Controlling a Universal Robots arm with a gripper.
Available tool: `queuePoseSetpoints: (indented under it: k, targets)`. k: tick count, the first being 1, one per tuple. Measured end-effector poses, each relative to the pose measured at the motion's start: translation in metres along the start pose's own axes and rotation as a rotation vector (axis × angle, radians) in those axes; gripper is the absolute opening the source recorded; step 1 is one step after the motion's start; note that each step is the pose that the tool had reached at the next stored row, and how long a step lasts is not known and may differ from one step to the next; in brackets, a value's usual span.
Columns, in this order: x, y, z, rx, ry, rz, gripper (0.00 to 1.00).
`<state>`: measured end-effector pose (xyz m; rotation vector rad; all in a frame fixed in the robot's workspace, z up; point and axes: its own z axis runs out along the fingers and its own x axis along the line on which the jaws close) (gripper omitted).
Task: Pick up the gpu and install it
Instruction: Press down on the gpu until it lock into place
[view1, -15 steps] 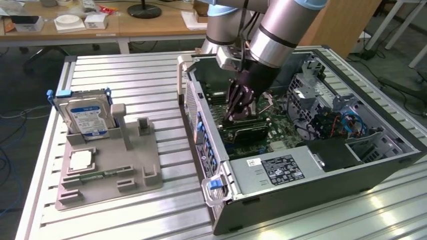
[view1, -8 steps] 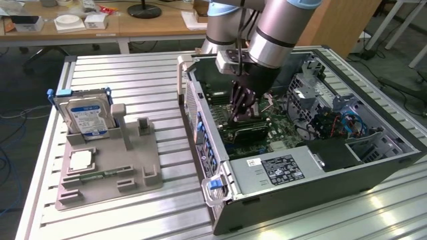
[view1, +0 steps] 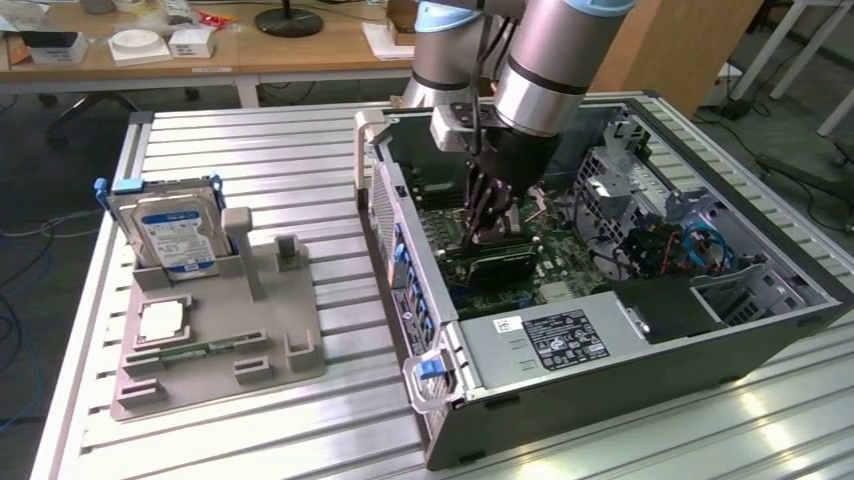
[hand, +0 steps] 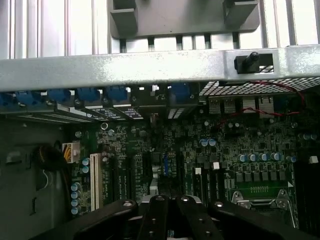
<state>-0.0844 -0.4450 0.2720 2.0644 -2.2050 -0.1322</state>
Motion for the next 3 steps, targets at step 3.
queuePoseSetpoints:
  k: [3]
  targets:
    - [0.0,0.0,0.0,0.0,-0.001,0.0,0.1]
